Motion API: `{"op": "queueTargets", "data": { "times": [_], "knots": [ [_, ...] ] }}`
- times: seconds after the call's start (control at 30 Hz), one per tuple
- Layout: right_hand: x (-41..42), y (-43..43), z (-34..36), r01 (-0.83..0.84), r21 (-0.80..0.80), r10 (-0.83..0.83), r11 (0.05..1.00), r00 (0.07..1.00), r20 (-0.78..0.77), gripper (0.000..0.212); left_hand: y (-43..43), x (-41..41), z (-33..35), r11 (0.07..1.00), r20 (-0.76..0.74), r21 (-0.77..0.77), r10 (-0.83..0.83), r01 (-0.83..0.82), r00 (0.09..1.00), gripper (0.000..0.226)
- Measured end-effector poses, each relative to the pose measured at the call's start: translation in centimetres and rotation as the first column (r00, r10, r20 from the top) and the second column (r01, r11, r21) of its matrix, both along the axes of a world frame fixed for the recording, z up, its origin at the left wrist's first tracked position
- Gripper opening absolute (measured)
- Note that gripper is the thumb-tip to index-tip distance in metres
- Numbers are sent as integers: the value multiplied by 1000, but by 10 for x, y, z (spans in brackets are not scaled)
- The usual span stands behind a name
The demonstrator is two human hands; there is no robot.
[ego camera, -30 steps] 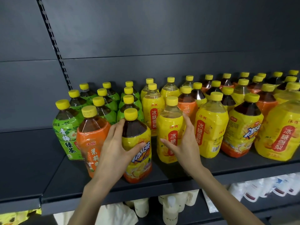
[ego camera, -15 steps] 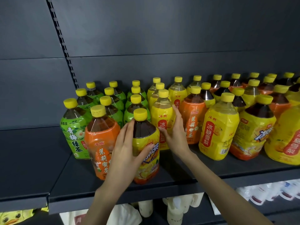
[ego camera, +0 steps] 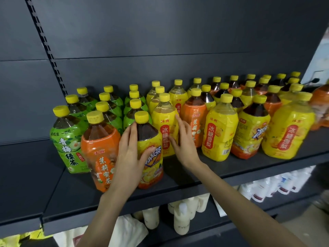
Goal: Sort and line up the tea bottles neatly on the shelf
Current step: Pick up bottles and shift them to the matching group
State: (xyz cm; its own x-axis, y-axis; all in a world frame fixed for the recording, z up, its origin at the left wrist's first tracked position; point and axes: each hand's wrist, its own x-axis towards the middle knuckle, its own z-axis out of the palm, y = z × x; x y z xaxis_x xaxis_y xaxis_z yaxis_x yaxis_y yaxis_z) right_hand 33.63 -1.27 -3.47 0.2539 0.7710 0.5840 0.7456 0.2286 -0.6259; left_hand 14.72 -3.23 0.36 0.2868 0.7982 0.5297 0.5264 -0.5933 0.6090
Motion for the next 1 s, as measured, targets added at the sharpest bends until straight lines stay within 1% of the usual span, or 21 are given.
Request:
{"op": "queueTargets", "data": {
  "times": [0.1,0.17,0.27,0.33,0.37,0.4,0.47,0.53,0.57,0.6,0.67,0.77,0.8,0.87,0.9,1.0],
  "knots": [
    [2,-28,-17,84,93,-92,992,993,78,48,2,0,0,1000,23,2,-22,22,999,77],
    [7,-44,-25,157,142,-172,977,979,107,43,4,-1,-1,999,32,33,-36,35,999,73],
    [24,-63,-22,266,219,-288,939,954,77,46,6,-2,-7,994,63,97,-55,49,996,66],
    [41,-71,-13,328,241,-342,913,939,19,50,4,0,-12,993,82,116,-33,24,996,66],
    [51,-75,-8,356,235,-365,904,931,-8,52,2,2,-13,988,76,153,-2,-10,997,66],
    [62,-76,-3,380,228,-384,896,923,-28,54,-1,5,-12,972,66,228,44,-58,997,66],
    [81,-75,10,411,218,-415,885,910,-29,60,-10,17,-6,907,82,402,105,-130,991,64],
    [95,-67,22,419,213,-431,882,902,11,66,-17,37,7,857,100,504,66,-108,993,62],
    [99,-63,27,415,218,-432,883,901,32,69,-18,50,15,848,100,524,28,-77,995,63],
    [101,-59,31,404,229,-425,886,904,48,70,-17,64,22,853,102,520,-16,-39,995,64],
    [106,-51,36,369,240,-397,898,915,77,75,-9,96,33,886,124,464,-89,21,988,66],
    [118,-46,42,313,152,-338,937,924,181,91,12,141,47,932,131,358,-115,62,985,76],
    [123,-45,45,296,106,-313,949,923,222,95,19,155,51,952,125,293,-126,85,984,81],
    [133,-47,48,274,58,-279,960,916,289,100,37,179,57,987,107,112,-125,113,986,89],
    [136,-49,50,262,49,-264,964,915,305,101,48,189,58,995,68,36,-98,96,993,92],
    [141,-54,49,224,52,-229,973,924,305,101,72,209,56,996,-138,-88,-29,17,990,94]
  ]
}}
